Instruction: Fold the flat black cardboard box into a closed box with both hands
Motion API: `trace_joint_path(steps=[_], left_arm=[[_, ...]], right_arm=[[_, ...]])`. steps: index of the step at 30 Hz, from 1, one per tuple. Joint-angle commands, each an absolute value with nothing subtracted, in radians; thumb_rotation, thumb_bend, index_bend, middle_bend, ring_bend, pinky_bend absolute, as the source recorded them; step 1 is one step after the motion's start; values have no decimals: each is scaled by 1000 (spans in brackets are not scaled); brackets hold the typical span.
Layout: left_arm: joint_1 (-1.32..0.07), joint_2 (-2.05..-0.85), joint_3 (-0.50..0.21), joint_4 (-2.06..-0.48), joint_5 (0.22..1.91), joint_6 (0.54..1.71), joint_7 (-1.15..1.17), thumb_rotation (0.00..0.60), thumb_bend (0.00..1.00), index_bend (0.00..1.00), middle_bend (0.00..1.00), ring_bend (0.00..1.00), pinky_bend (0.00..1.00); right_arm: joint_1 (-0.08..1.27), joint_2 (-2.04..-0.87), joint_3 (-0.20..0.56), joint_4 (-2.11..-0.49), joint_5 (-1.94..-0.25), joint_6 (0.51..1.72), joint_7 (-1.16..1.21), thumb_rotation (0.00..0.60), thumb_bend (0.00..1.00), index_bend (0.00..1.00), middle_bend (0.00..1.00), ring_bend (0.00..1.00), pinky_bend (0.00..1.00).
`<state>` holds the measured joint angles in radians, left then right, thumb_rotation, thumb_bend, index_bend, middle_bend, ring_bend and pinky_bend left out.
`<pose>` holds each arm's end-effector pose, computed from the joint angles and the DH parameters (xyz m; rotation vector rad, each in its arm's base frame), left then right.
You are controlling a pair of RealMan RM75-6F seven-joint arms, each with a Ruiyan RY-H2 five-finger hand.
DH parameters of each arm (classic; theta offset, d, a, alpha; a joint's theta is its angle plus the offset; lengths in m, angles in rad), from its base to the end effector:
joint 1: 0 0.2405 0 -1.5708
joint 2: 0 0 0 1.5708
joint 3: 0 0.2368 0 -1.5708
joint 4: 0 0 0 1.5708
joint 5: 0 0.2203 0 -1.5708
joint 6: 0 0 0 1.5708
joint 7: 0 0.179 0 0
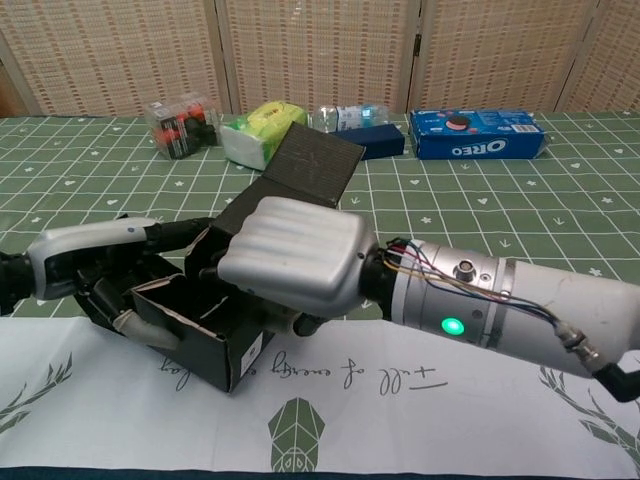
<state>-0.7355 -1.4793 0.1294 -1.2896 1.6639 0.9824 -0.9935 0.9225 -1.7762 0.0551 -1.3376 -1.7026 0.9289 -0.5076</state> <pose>-0.1810 0.3079 -0.0571 -1.9229 -1.8615 -1.2007 -0.0078 -0.2748 -0.1275 2.4077 -0.0042 1.0933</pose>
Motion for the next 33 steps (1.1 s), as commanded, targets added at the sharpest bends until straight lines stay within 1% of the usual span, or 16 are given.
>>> trace_joint_path(steps=[1,5,7,8,10,12,13,14,15,17,20,23,30,33], left_arm=[[-734,-1483,128,-1289,1661,985,-991,600,111,25,31,552,884],[-731,-1490,123,-1290,1654,989,-984,600,111,45,31,554,884],[-732,-1491,122,-1290,1652,987,-982,600,111,50,31,555,884],[-732,-1493,120,-1290,1649,987,-979,600,111,54,31,555,884],[-730,-1498,115,-1287,1640,985,-975,600,111,59,31,556,884],[-727,-1501,109,-1286,1628,983,-971,600,111,60,31,556,884],[-725,-1504,105,-1285,1621,982,-967,600,111,62,31,557,884],[-723,-1506,100,-1286,1611,980,-964,600,111,63,31,558,884],[-722,-1507,96,-1288,1604,977,-962,600,111,65,31,559,884],[-717,-1511,84,-1293,1583,972,-952,600,111,68,31,561,884],[-711,-1517,67,-1302,1551,962,-935,600,111,70,31,562,884],[-704,-1527,48,-1311,1519,954,-899,600,111,72,31,563,884],[-681,-1547,-12,-1344,1411,941,-781,600,111,79,31,563,885],[-661,-1561,-45,-1363,1345,956,-692,600,111,87,31,563,887]], right_arm=[[932,-1764,60,-1355,-1688,908,-517,600,452,419,455,799,1000],[936,-1756,62,-1370,-1674,892,-523,600,453,485,512,803,1000],[936,-1753,63,-1374,-1671,890,-528,600,453,497,518,804,1000],[935,-1751,63,-1377,-1668,891,-529,600,453,499,513,804,1000],[931,-1745,64,-1384,-1664,897,-535,600,452,489,461,803,1000],[925,-1738,67,-1393,-1657,904,-543,600,432,391,362,801,1000],[920,-1733,68,-1401,-1650,906,-549,600,413,287,296,795,1000],[913,-1726,71,-1415,-1640,909,-563,600,398,222,259,788,1000],[909,-1721,72,-1425,-1636,914,-571,600,377,133,211,776,1000],[894,-1706,74,-1449,-1622,927,-589,600,338,17,137,751,1000],[871,-1682,78,-1488,-1592,941,-611,600,309,0,87,732,1000],[844,-1655,80,-1520,-1572,968,-629,600,301,0,69,727,1000],[754,-1580,85,-1617,-1512,1069,-594,600,294,0,68,727,1000],[708,-1543,80,-1678,-1457,1093,-545,600,293,0,92,727,1000]])
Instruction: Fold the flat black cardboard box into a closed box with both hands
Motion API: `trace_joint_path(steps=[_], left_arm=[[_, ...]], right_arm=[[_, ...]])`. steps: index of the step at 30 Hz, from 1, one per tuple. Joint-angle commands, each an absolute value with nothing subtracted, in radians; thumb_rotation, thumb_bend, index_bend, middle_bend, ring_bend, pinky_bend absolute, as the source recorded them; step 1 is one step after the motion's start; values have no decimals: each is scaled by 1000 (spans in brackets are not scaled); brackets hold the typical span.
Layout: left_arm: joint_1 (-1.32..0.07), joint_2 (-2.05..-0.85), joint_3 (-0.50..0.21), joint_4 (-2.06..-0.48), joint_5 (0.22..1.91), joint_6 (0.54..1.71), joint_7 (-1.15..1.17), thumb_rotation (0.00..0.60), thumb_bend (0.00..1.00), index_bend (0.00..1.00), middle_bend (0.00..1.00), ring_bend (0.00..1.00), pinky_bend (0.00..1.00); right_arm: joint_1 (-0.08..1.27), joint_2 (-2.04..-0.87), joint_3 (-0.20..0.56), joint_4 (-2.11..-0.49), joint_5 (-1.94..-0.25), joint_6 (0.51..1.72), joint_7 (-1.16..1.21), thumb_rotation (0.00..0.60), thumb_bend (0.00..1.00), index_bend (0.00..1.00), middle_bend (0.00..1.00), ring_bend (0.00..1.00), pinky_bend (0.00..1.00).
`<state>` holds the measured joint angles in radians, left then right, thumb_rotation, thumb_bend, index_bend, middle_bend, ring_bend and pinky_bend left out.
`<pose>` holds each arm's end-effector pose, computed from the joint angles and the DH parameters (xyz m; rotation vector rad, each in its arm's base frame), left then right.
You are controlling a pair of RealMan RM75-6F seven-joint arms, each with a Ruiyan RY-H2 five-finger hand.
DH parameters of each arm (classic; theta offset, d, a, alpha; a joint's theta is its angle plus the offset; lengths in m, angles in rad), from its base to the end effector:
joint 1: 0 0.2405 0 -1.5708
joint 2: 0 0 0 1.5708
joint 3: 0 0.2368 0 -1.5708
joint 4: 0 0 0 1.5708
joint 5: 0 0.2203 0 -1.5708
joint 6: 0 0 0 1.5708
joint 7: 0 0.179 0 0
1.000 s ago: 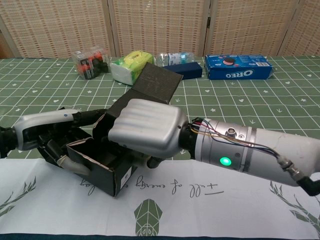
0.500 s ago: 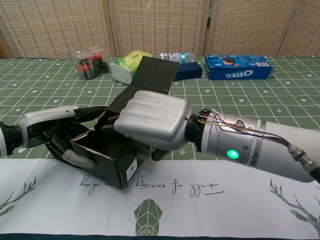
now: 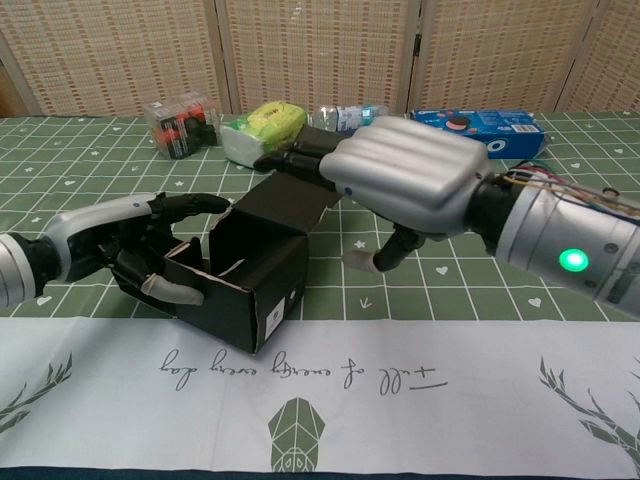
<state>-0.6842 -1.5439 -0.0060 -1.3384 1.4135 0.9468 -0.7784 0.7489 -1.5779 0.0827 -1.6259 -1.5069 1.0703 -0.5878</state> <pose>-0.1732 0.3288 -0.0605 -1.6435 -1.8522 -1.2852 -0.0433 -0.2881 -0.0534 2.1501 -0.3656 1.0967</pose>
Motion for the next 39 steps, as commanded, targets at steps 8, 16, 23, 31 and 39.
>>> trace_joint_path(steps=[8,16,23,31,39], left_arm=[[-645,-1542,-65,-1447,1257,932,-483,600,111,62,31,559,887],[-640,-1476,-55,-1535,1247,927,-316,600,111,0,0,515,880],[-615,-1413,-61,-1595,1218,947,-235,600,111,0,0,509,867],[-581,-1353,-71,-1655,1222,966,-250,600,111,0,0,507,865],[-560,-1320,-79,-1677,1232,964,-282,600,111,0,0,511,865]], right_arm=[[626,-1472,64,-1851,-1216,1039,-377,600,266,0,129,727,1000],[604,-1507,84,-1898,-1039,1009,-295,600,165,0,90,725,1000],[630,-1605,137,-1884,-868,987,-266,600,78,0,25,703,1000],[687,-1769,223,-1821,-699,1039,-284,600,17,0,0,678,1000],[735,-1930,292,-1686,-684,1122,-311,600,9,0,0,675,1000]])
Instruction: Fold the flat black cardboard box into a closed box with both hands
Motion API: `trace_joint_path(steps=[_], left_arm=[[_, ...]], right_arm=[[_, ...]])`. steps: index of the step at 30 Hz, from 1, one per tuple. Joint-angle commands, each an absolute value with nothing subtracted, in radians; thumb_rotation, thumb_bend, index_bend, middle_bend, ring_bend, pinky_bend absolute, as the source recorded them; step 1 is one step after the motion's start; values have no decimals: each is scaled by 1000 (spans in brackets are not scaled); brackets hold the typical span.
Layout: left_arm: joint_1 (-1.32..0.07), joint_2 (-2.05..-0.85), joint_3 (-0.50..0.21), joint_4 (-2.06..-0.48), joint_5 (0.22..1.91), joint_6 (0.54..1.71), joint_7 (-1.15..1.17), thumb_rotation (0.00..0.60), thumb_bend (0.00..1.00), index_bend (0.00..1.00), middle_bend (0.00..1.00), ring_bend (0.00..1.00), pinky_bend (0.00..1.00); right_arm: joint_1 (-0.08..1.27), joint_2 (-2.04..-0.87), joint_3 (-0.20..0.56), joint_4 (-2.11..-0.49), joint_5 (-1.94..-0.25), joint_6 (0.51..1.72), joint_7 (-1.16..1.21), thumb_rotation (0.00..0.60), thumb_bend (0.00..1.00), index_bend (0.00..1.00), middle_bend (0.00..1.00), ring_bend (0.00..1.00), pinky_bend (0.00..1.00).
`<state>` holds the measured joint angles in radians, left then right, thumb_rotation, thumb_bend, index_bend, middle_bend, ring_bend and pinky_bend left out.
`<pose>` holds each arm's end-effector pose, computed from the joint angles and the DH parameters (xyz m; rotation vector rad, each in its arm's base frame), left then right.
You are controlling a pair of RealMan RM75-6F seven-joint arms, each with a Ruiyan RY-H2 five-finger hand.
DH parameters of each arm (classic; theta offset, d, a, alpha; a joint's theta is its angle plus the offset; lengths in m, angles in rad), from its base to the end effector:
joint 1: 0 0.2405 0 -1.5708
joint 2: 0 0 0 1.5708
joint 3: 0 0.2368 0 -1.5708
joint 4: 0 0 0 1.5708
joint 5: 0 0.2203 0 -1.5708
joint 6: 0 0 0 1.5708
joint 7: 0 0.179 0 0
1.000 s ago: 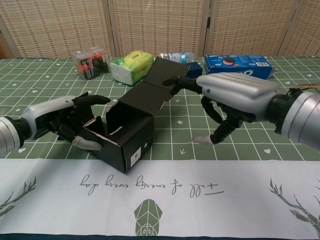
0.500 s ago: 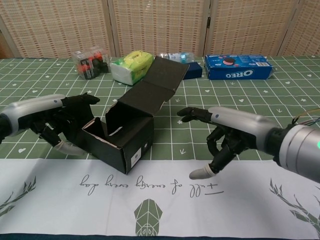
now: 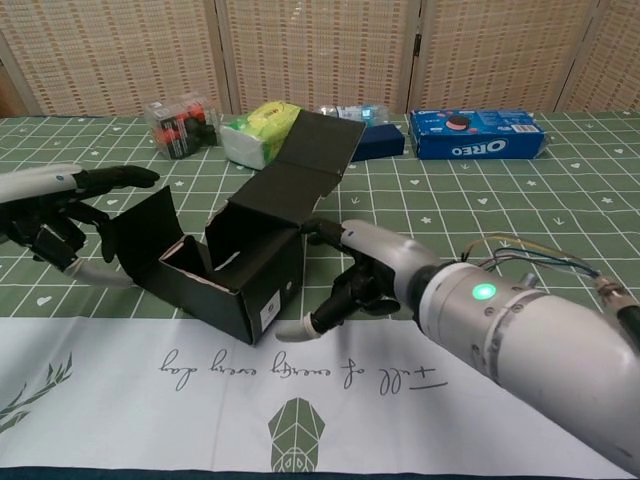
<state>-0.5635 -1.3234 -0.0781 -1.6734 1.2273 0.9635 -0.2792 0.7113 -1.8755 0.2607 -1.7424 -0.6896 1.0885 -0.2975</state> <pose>-0.1851 0.3102 -0.0020 -1.6159 -1.5925 -1.1132 -0.0390 -0.2711 -0.1211 1.5481 -1.8578 1.0789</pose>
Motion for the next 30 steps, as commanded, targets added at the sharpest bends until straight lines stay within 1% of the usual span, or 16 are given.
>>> trace_joint_path(steps=[1,6,11,13,17,22,30], left_arm=[[-558,-1317,-78,-1679,1235,963,-284,600,111,0,0,508,866],[-550,-1308,-83,-1685,1242,964,-292,600,111,0,0,508,866],[-543,-1301,-86,-1685,1247,965,-298,600,111,0,0,508,866],[-539,-1297,-86,-1687,1249,963,-303,600,111,0,0,508,866],[-535,-1289,-86,-1688,1253,956,-313,600,110,0,0,508,866],[-531,-1285,-88,-1691,1264,949,-332,600,111,0,0,508,866],[-523,-1278,-91,-1685,1273,949,-348,600,111,0,0,508,866]], right_arm=[[744,-1951,301,-1660,-685,1129,-317,600,9,0,0,675,1000],[778,-2012,341,-1566,-689,1135,-339,600,9,0,0,675,1000],[806,-2025,382,-1509,-681,1103,-354,600,9,0,0,675,1000],[807,-2020,384,-1508,-673,1083,-351,600,9,0,0,675,1000],[795,-2009,364,-1518,-677,1058,-337,600,21,0,0,675,1000],[791,-2029,354,-1477,-720,1053,-305,600,49,0,3,675,1000],[796,-2090,369,-1383,-766,1042,-248,600,110,0,64,675,1000]])
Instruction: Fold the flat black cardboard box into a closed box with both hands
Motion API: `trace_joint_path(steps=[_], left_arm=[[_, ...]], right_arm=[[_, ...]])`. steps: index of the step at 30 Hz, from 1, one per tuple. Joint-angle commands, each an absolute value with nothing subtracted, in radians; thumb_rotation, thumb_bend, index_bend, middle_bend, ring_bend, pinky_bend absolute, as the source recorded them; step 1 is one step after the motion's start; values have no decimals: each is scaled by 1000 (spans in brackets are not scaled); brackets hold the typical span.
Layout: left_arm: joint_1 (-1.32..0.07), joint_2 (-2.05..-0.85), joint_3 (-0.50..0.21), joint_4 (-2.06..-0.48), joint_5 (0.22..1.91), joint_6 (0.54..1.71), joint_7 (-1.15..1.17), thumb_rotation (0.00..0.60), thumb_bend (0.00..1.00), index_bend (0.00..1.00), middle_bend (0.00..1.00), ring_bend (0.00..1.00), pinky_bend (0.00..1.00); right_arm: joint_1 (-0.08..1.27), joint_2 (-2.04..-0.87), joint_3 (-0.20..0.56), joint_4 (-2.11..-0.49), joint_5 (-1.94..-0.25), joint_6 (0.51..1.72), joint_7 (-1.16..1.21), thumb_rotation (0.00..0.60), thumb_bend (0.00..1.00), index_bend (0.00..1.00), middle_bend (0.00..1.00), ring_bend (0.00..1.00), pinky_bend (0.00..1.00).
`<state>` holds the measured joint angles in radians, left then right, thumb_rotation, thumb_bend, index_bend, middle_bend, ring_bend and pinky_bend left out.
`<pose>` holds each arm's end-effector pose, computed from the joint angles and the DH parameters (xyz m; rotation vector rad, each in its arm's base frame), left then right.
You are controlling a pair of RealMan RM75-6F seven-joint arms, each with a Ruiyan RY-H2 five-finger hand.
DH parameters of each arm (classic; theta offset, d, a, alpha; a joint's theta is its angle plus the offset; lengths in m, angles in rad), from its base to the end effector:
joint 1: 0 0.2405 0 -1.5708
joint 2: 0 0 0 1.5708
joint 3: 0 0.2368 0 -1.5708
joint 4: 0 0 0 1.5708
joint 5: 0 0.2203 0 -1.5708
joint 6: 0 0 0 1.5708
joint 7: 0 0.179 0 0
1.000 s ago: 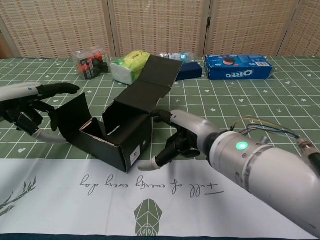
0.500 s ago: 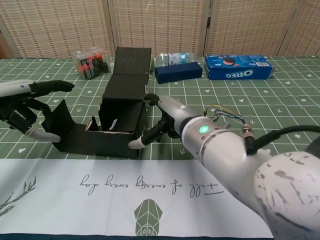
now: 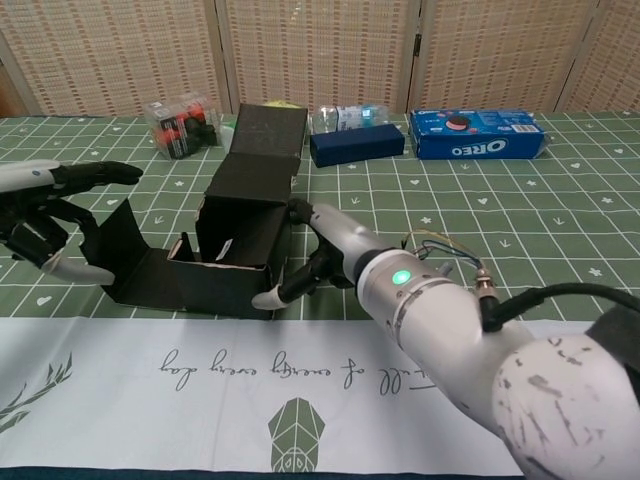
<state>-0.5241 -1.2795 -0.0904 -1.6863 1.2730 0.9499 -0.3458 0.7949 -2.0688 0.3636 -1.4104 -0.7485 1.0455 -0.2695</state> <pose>-0.1943 0.3065 0.0099 -1.5858 -1.6254 -1.1275 -0.0242 -0.3115 -0.1533 1.4977 -1.7494 1.1463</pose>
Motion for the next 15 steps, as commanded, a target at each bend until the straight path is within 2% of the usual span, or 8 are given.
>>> trace_joint_path(steps=[1,6,9,12,15], left_arm=[[-522,-1277,-91,-1684,1273,949,-349,600,111,0,0,508,866],[-517,-1271,-92,-1683,1274,948,-352,600,110,0,0,548,866],[-513,-1266,-94,-1683,1275,951,-355,600,110,0,0,538,866],[-505,-1264,-96,-1673,1281,967,-356,600,111,0,0,510,868],[-490,-1271,-102,-1644,1293,1003,-360,600,111,0,0,511,868]], right_arm=[[797,-2099,371,-1372,-774,1041,-238,600,122,0,78,675,1000],[802,-2148,386,-1304,-816,1042,-194,600,204,0,145,682,1000],[805,-2176,399,-1266,-834,1048,-173,600,302,12,201,707,1000],[800,-2186,407,-1249,-843,1045,-157,600,400,118,247,731,1000],[784,-2172,407,-1267,-864,1048,-136,600,432,161,269,738,1000]])
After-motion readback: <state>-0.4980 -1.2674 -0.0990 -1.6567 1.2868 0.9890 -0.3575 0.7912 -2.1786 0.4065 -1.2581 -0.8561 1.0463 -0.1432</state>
